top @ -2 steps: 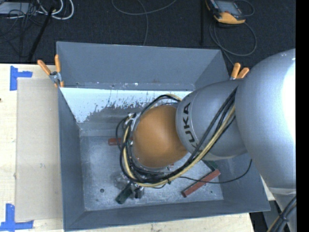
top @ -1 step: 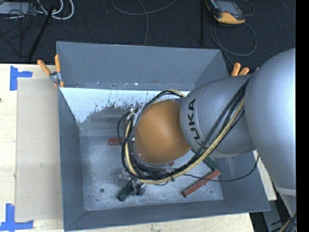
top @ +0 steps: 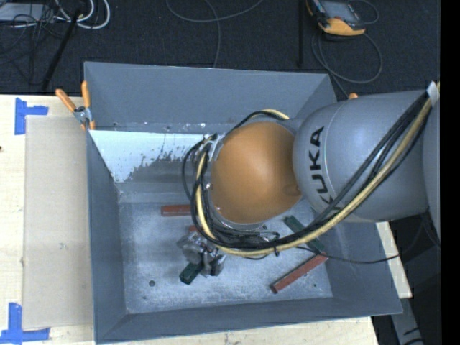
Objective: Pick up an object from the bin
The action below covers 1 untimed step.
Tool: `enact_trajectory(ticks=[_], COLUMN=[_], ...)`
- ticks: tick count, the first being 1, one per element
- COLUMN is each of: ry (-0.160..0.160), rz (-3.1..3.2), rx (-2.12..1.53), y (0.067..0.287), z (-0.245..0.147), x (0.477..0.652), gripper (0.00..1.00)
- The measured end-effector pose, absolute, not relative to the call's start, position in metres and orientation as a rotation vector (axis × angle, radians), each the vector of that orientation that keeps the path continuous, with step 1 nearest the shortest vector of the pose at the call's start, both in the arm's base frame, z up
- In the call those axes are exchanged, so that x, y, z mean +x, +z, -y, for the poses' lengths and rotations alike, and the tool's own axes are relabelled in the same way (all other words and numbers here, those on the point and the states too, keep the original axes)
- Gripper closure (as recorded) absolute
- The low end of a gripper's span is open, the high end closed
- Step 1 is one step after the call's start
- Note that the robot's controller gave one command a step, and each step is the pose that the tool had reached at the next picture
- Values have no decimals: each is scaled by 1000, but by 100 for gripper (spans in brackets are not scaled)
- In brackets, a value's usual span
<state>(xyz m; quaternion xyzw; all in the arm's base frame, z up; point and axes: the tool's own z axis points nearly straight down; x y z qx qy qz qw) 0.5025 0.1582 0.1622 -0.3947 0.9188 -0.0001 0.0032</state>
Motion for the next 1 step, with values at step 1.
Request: enact_trajectory(ticks=[1], ry=[1], rz=[-2888], rx=[-1231], y=[176], z=[-159], x=[503], gripper=[100])
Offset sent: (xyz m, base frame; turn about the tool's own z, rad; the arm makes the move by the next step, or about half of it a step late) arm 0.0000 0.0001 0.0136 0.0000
